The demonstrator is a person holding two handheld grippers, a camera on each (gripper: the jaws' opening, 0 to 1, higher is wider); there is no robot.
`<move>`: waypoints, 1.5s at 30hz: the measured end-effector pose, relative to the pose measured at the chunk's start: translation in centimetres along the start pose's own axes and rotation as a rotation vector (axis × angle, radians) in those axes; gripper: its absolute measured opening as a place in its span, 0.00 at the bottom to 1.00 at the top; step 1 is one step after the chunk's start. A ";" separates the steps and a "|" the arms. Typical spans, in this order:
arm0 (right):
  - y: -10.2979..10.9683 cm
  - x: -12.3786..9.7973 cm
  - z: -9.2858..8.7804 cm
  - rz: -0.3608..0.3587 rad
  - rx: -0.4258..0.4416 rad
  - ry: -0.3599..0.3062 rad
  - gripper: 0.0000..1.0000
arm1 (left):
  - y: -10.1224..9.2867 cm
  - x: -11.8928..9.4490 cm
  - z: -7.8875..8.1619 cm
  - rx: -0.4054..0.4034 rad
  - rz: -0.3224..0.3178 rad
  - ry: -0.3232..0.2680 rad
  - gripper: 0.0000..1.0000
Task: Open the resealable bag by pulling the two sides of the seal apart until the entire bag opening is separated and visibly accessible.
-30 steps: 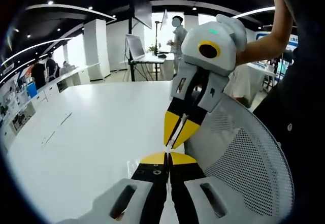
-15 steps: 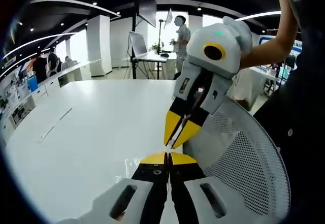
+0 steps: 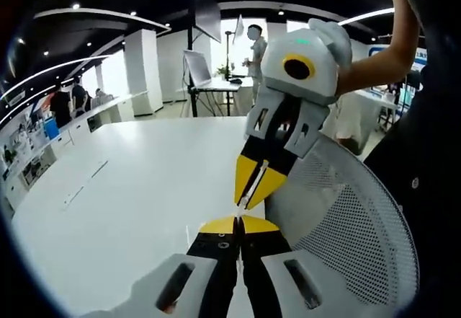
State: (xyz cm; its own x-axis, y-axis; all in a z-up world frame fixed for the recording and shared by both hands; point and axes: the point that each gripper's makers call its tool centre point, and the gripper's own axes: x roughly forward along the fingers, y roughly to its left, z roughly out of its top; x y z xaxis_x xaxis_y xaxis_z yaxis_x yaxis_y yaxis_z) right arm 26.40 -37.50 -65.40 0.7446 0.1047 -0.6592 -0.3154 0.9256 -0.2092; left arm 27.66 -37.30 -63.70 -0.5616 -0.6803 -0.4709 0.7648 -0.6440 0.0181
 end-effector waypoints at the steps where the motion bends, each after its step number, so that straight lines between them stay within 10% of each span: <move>1: -0.1 -0.1 0.2 -0.004 0.004 -0.006 0.00 | 0.1 -0.1 0.2 -0.005 0.006 -0.006 0.00; 45: 0.1 -0.3 -1.3 -0.003 -0.018 0.042 0.00 | 0.0 -0.6 0.1 0.132 0.002 0.053 0.00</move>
State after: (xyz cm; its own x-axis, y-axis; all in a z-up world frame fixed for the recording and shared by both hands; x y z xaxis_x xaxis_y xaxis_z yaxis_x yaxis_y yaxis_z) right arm 25.42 -37.90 -66.16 0.7206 0.0865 -0.6879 -0.3241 0.9192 -0.2239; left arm 27.95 -36.93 -63.32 -0.5404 -0.6642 -0.5165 0.7155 -0.6858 0.1334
